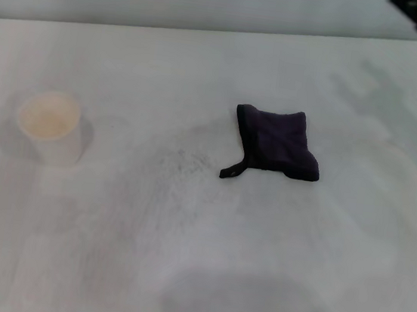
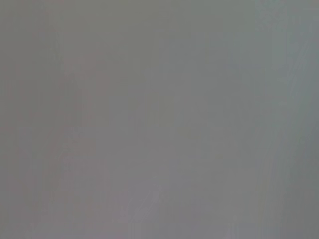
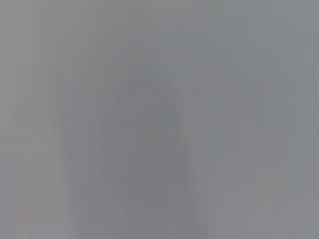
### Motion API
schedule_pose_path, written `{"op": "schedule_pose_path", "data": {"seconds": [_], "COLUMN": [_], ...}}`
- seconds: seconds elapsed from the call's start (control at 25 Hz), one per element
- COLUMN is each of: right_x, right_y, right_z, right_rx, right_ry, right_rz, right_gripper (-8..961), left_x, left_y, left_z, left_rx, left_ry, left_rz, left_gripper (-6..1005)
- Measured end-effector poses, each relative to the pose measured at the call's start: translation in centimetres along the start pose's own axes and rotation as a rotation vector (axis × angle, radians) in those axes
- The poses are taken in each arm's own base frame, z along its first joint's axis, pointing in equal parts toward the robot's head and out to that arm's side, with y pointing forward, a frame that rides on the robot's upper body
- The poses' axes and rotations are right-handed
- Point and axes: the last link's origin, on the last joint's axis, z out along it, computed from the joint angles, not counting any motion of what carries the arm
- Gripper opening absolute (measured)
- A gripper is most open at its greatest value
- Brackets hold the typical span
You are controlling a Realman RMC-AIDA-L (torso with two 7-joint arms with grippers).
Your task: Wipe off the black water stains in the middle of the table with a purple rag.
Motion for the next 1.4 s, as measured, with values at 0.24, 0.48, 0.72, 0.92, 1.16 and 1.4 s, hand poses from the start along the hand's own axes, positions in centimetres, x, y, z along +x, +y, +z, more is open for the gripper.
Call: {"op": "schedule_pose_path", "data": {"seconds": [0.24, 0.48, 0.72, 0.92, 1.16, 1.4], "right_x": [4.0, 6.5, 7.1, 7.2, 7.2, 7.2], "right_y": [-1.9, -2.9, -2.9, -2.8, -2.8, -2.8], "right_z": [-4.0, -5.2, -5.3, -5.1, -4.7, -4.5], "right_rx": [0.368, 0.497, 0.505, 0.502, 0.499, 0.503], "right_ry": [-0.062, 0.073, 0.103, 0.104, 0.109, 0.109], "right_rz": [-0.242, -0.287, -0.262, -0.250, -0.244, -0.239], "right_gripper": [875, 872, 870, 870, 870, 870], "left_x": [-0.1, 0.0, 0.1, 0.1, 0.0, 0.1], "left_y": [0.1, 0.0, 0.4, 0.6, 0.5, 0.6], "left_z": [0.2, 0.2, 0.7, 0.7, 0.8, 1.1], "left_rx": [-0.001, 0.003, -0.013, -0.020, -0.013, -0.012], "left_ry": [-0.005, -0.006, -0.002, 0.002, -0.003, -0.003], "left_rz": [0.000, 0.002, 0.017, 0.032, 0.025, 0.022], "left_gripper": [890, 890, 890, 890, 891, 891]}}
